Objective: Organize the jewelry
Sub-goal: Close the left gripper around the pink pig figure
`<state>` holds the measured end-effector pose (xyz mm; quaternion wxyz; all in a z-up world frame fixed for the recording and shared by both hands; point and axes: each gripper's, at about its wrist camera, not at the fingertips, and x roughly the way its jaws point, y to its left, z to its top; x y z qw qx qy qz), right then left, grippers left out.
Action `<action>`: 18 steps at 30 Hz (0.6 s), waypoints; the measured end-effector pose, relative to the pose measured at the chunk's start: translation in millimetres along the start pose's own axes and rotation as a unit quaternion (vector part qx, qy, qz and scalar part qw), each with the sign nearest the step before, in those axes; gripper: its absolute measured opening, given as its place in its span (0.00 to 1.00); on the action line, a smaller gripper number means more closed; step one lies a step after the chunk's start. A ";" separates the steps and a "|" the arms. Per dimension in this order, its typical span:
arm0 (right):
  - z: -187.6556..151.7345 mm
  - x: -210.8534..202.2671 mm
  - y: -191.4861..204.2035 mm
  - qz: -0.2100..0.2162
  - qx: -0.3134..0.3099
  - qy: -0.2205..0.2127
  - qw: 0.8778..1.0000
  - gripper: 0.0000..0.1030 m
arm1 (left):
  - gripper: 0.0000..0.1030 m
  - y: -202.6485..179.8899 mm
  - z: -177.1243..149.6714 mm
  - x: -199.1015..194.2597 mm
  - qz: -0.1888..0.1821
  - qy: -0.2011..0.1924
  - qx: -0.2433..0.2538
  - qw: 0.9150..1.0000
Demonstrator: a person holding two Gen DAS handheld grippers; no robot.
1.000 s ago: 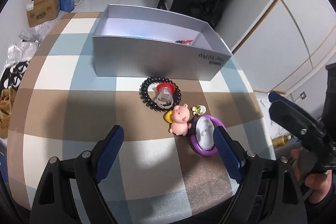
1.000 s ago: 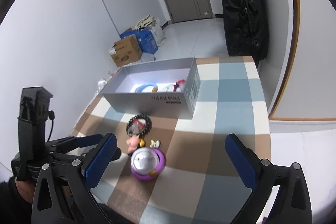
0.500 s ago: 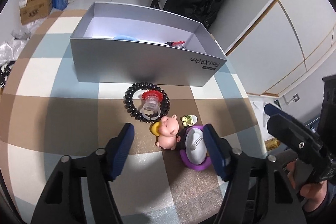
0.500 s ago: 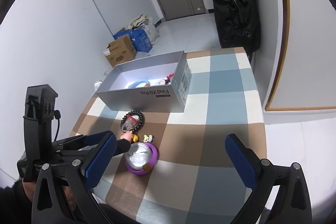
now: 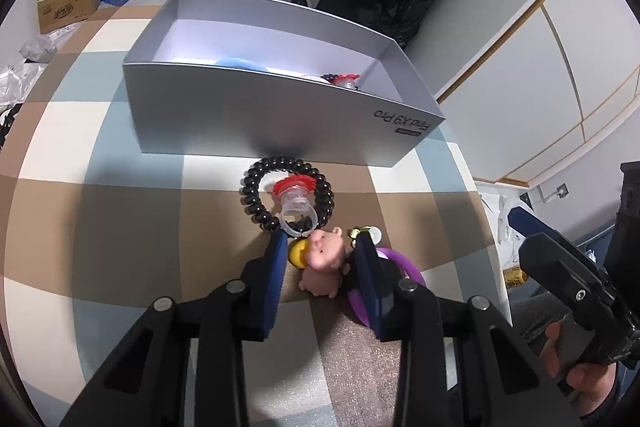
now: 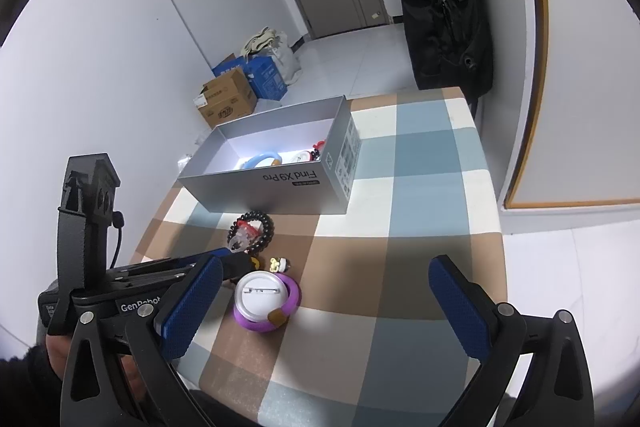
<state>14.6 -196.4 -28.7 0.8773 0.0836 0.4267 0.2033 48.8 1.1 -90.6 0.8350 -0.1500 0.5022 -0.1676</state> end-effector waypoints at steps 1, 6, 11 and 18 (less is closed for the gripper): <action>-0.1 -0.1 -0.1 -0.001 0.000 0.000 1.000 1.00 | 0.26 0.8 0.7 -0.2 -0.001 0.002 0.000 1.000; -0.8 -0.6 -0.4 -0.003 0.001 0.000 1.000 1.00 | 0.23 9.5 1.5 -1.9 -0.019 0.011 -0.025 0.999; -1.2 -1.1 -0.6 -0.006 0.002 0.000 1.000 1.00 | 0.22 10.4 -0.2 -5.7 -0.019 0.016 -0.030 0.999; -2.9 -1.4 -0.5 -0.007 0.005 0.000 1.000 1.00 | 0.22 19.2 -1.2 -12.7 -0.028 0.017 -0.050 0.998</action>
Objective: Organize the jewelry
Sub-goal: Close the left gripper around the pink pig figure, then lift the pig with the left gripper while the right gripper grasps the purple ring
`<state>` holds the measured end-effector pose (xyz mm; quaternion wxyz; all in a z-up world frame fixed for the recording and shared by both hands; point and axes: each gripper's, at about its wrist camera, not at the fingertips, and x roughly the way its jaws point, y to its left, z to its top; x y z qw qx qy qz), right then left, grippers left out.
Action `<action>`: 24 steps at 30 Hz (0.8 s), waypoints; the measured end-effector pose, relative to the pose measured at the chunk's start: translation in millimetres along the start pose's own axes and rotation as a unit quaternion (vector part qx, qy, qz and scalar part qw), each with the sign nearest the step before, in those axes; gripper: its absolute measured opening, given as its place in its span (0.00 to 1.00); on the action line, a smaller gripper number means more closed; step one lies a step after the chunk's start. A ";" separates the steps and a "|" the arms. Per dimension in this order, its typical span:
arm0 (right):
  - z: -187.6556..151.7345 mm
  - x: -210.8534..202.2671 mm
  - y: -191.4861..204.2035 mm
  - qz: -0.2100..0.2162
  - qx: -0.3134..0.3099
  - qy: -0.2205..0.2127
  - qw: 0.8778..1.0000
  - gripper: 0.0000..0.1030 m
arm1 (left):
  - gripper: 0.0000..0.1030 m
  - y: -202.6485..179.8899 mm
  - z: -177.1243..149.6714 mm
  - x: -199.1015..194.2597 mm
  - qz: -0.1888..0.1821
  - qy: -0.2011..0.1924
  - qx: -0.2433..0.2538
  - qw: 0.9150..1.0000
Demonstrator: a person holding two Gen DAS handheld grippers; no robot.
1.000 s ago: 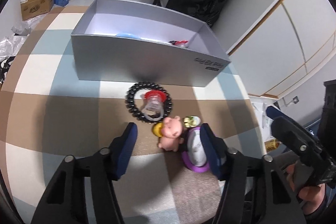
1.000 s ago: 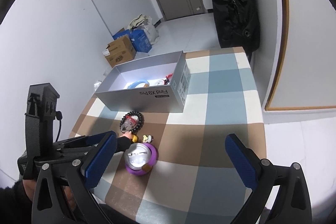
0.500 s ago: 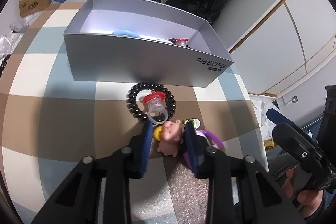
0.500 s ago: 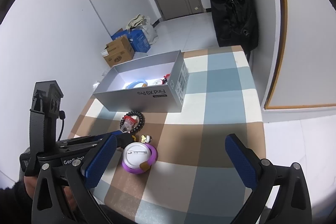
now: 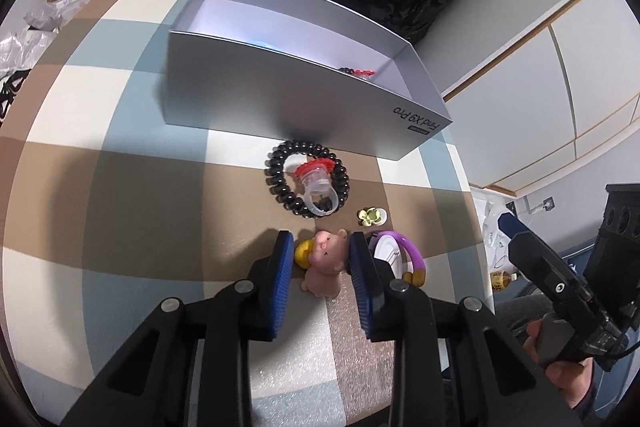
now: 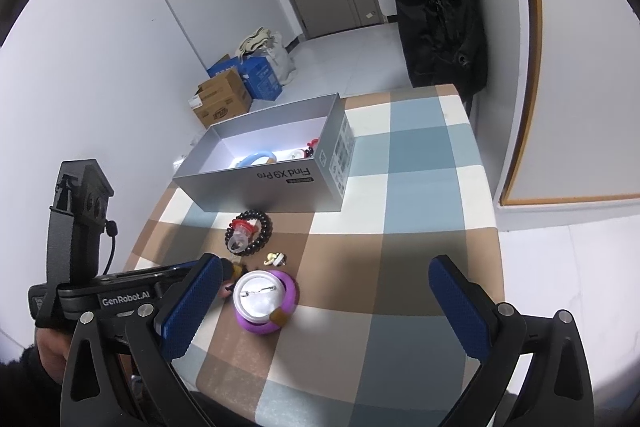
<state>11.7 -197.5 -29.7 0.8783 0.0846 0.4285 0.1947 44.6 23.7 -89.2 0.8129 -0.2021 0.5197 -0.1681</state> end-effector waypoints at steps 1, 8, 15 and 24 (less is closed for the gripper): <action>-0.2 0.2 -0.2 0.001 0.000 0.000 1.000 1.00 | 0.22 1.2 0.1 -1.6 -0.002 -0.001 -0.002 1.000; -5.2 2.9 9.8 0.017 -0.013 0.009 1.000 1.00 | 0.22 5.3 2.2 -20.3 -0.022 -0.023 -0.014 0.999; -13.0 13.4 29.3 0.037 -0.046 0.031 0.998 0.96 | 0.22 14.2 5.6 -30.3 -0.030 -0.039 -0.027 0.998; -20.1 37.6 57.4 0.038 -0.100 0.059 0.993 0.71 | 0.22 20.8 6.5 -33.4 -0.027 -0.044 -0.030 0.998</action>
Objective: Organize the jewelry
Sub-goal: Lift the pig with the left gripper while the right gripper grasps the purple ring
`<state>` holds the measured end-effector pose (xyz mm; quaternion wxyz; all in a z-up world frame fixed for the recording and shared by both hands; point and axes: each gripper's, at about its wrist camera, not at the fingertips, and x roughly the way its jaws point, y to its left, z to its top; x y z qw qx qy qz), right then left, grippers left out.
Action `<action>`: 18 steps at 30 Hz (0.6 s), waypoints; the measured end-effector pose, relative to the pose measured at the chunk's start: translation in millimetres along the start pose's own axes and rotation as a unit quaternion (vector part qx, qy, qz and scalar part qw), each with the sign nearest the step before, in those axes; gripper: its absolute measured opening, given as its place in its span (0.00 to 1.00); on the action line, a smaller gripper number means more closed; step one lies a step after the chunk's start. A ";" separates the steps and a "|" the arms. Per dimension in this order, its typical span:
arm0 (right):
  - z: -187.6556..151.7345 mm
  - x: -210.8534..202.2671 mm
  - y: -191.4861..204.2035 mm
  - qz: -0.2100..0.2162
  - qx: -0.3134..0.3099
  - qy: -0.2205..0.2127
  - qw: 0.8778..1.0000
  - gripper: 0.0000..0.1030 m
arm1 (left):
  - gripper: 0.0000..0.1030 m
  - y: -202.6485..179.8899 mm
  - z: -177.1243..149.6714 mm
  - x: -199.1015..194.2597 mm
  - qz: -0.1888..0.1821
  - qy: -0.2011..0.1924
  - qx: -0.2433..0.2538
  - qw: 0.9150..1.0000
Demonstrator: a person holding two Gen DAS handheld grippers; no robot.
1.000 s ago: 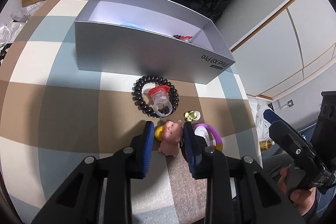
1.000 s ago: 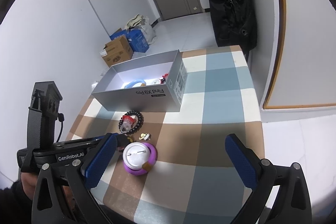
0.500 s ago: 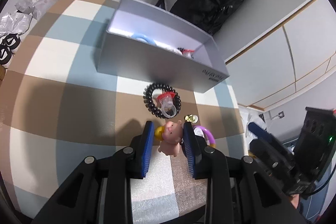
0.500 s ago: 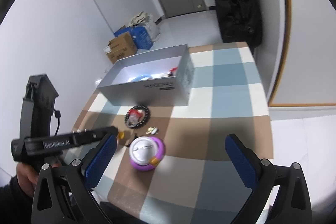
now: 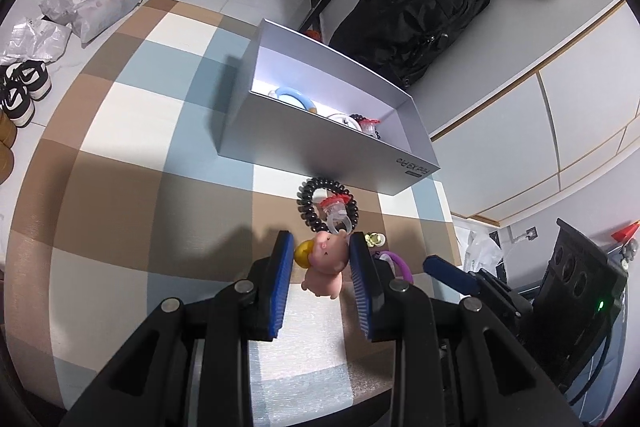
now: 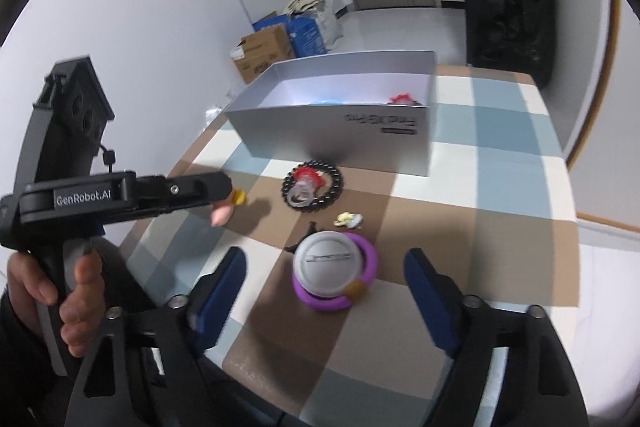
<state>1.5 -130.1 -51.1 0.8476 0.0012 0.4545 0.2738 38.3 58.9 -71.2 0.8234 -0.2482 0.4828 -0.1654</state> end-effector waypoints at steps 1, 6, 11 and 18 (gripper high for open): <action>-0.2 3.0 4.3 -0.004 -0.011 0.002 1.000 0.70 | 0.22 1.3 0.4 -0.1 -0.002 0.001 -0.002 1.000; -3.3 17.9 24.4 -0.048 -0.071 0.013 0.996 0.60 | 0.22 4.9 2.2 0.9 0.000 0.002 -0.008 1.000; -7.9 27.1 33.2 -0.079 -0.103 0.025 0.991 0.37 | 0.22 7.9 4.6 0.1 -0.003 0.001 -0.012 1.000; -4.6 19.6 20.3 -0.035 -0.062 0.025 0.997 0.20 | 0.22 9.1 5.9 0.9 -0.007 0.002 -0.014 1.000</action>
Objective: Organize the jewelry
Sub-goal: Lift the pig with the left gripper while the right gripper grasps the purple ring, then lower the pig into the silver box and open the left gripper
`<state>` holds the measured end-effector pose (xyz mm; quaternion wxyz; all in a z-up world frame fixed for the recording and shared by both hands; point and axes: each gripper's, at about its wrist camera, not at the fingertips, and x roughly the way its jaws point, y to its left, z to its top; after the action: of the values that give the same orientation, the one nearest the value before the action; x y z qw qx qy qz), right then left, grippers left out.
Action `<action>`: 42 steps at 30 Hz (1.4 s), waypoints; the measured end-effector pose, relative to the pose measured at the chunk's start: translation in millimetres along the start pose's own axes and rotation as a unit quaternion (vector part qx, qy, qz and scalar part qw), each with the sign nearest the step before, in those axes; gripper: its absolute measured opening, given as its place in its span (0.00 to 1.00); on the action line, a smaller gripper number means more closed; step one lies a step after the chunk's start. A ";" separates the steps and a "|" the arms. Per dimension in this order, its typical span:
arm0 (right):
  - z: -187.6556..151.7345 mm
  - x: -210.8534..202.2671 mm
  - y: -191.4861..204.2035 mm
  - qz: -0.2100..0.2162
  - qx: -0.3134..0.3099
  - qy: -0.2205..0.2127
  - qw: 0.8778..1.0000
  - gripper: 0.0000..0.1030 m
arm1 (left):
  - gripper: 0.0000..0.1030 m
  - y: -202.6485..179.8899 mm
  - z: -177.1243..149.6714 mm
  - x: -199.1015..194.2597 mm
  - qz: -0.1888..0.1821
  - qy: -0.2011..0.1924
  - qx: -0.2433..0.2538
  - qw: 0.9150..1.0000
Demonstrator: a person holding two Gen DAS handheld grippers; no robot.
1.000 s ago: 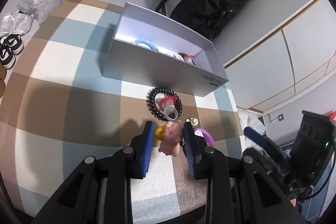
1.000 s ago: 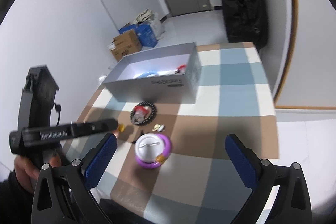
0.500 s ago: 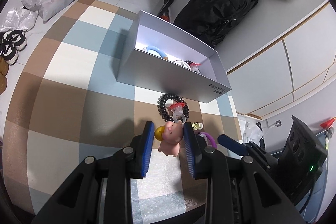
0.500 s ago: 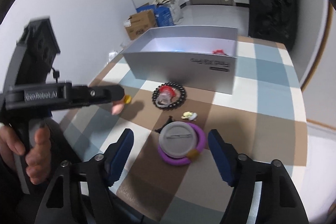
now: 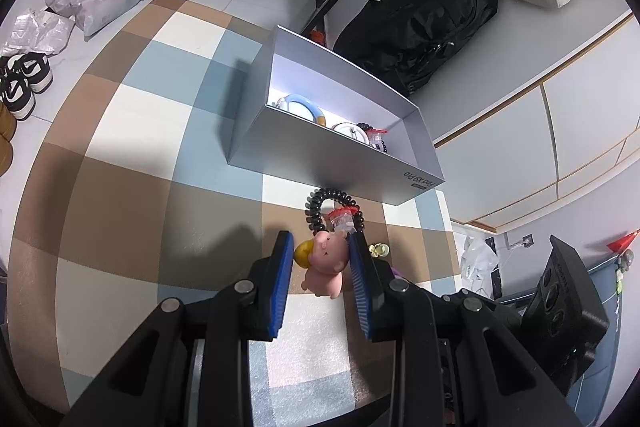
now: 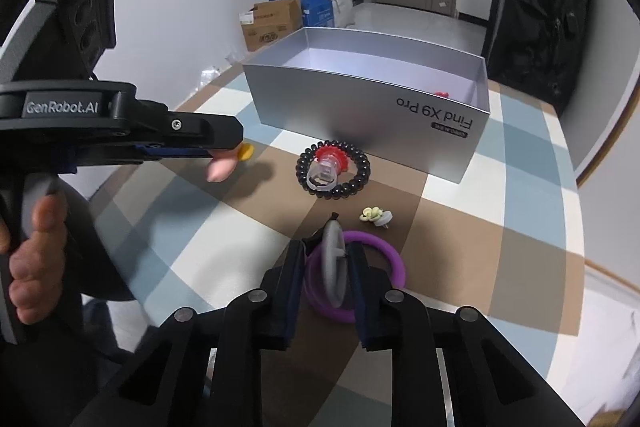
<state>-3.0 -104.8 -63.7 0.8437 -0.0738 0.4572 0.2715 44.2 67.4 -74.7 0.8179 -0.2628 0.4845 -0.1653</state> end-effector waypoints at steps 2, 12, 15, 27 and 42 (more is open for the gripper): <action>0.0 -3.1 -4.9 0.014 0.015 -0.005 1.000 0.20 | 0.22 0.5 -0.1 0.0 -0.002 0.001 -0.001 1.000; 2.8 -6.6 -27.0 0.074 0.095 -0.005 0.993 0.11 | 0.22 0.7 -0.1 1.2 -0.002 0.005 -0.003 1.000; 4.1 -9.1 -30.9 0.086 0.109 -0.010 0.990 0.06 | 0.22 -0.1 -0.7 2.5 -0.002 0.006 -0.003 1.000; 16.2 -32.8 -36.1 0.106 0.122 -0.064 0.985 0.06 | 0.22 -23.6 2.1 -7.2 0.015 -0.026 0.050 0.998; 70.6 -39.8 -54.8 0.119 0.138 -0.099 0.978 0.06 | 0.22 -55.8 42.0 -5.9 0.030 -0.059 0.104 0.992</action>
<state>60.2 -140.2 2.1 0.8484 0.1254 0.4098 0.3109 77.4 36.8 -21.1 0.8723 -0.1707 0.4237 -0.1743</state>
